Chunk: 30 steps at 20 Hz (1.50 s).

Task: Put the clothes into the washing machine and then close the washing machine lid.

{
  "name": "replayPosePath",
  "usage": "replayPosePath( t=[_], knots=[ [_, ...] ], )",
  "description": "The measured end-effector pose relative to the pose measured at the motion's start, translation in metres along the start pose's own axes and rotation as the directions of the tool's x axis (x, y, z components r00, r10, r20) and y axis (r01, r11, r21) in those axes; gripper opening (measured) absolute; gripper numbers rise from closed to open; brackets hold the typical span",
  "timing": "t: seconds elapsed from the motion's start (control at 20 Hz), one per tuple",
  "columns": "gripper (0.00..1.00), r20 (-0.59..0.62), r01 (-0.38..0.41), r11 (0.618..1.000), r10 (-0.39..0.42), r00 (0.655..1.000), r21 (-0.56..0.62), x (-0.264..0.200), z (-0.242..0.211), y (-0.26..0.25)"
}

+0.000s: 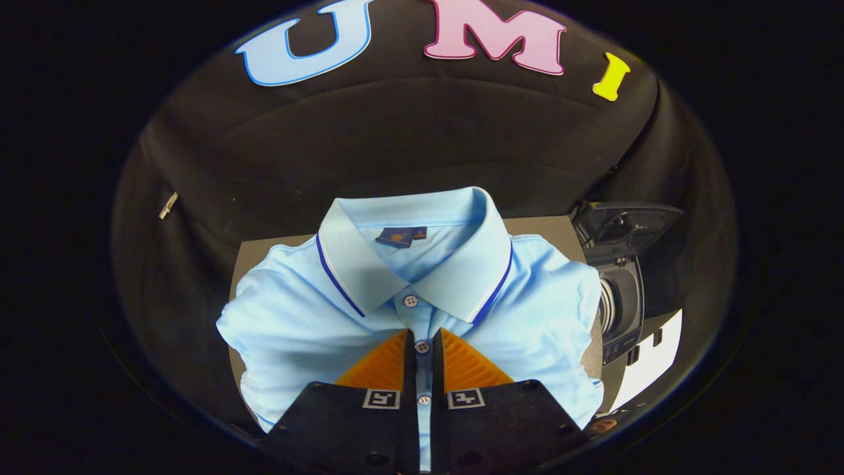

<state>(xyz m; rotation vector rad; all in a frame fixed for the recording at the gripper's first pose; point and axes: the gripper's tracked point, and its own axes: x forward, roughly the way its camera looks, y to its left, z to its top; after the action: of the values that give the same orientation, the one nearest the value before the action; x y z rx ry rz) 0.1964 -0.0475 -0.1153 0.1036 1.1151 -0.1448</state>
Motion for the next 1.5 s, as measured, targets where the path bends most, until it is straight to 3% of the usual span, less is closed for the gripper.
replayPosePath(
  t=[0.05,0.1,0.45,0.8,1.2,1.5],
  knots=[
    [0.11,0.023,-0.004,1.000,0.004,1.000,-0.002,0.001,-0.004,-0.002],
    [0.05,0.052,-0.007,1.000,0.007,0.999,-0.008,-0.002,0.002,-0.001],
    [0.05,0.278,-0.022,0.999,0.034,0.960,-0.046,-0.017,0.007,0.002],
    [0.05,0.500,-0.042,0.998,0.055,0.864,-0.037,-0.081,0.019,-0.010],
    [0.05,0.663,-0.055,0.996,0.088,0.743,-0.070,-0.153,0.041,-0.069],
    [0.05,0.703,-0.019,0.991,0.109,0.703,-0.135,-0.185,0.058,-0.142]
  ],
)
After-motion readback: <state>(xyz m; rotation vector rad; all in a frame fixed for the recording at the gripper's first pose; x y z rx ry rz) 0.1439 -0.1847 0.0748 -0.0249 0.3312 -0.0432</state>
